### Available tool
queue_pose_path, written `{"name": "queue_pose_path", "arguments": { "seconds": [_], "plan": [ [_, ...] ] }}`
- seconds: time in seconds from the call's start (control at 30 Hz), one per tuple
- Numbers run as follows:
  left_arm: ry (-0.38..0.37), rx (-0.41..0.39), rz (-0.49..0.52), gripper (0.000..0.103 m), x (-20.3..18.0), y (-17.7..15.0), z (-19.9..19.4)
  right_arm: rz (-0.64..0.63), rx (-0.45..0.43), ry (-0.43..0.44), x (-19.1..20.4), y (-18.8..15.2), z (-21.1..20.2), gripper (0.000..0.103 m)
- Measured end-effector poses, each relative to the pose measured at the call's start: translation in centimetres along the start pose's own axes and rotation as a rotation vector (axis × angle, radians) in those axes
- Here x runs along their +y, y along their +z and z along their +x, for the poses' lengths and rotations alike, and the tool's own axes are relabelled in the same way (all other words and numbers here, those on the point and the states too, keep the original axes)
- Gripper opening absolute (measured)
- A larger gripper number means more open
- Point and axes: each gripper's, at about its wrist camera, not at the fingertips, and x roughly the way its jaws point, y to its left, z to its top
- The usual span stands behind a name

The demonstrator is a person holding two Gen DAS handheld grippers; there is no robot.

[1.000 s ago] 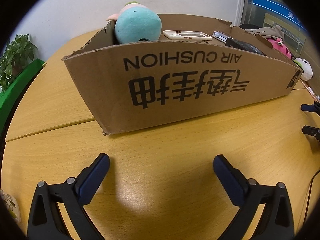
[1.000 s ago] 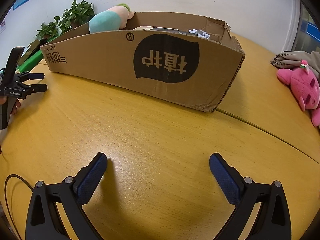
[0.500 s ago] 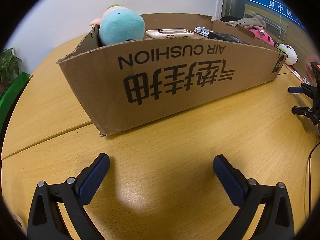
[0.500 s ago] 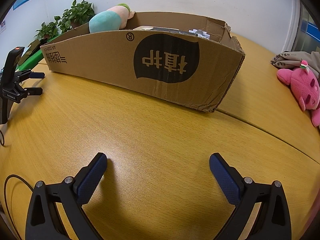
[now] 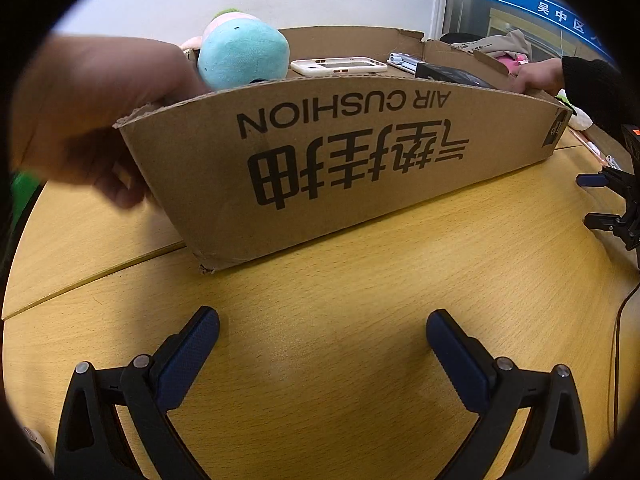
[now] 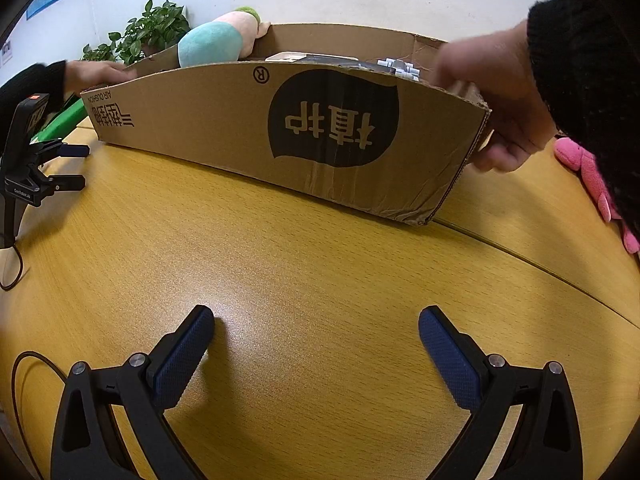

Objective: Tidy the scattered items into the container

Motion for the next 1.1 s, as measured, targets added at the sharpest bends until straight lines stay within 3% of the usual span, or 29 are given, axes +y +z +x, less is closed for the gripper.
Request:
{"name": "queue_pose_path", "arguments": {
  "seconds": [1.1],
  "plan": [
    [-0.009, 0.003, 0.006, 0.103, -0.05, 0.07, 0.09, -0.002, -0.002, 0.0, 0.34, -0.14, -0.2, 0.103]
  ]
}}
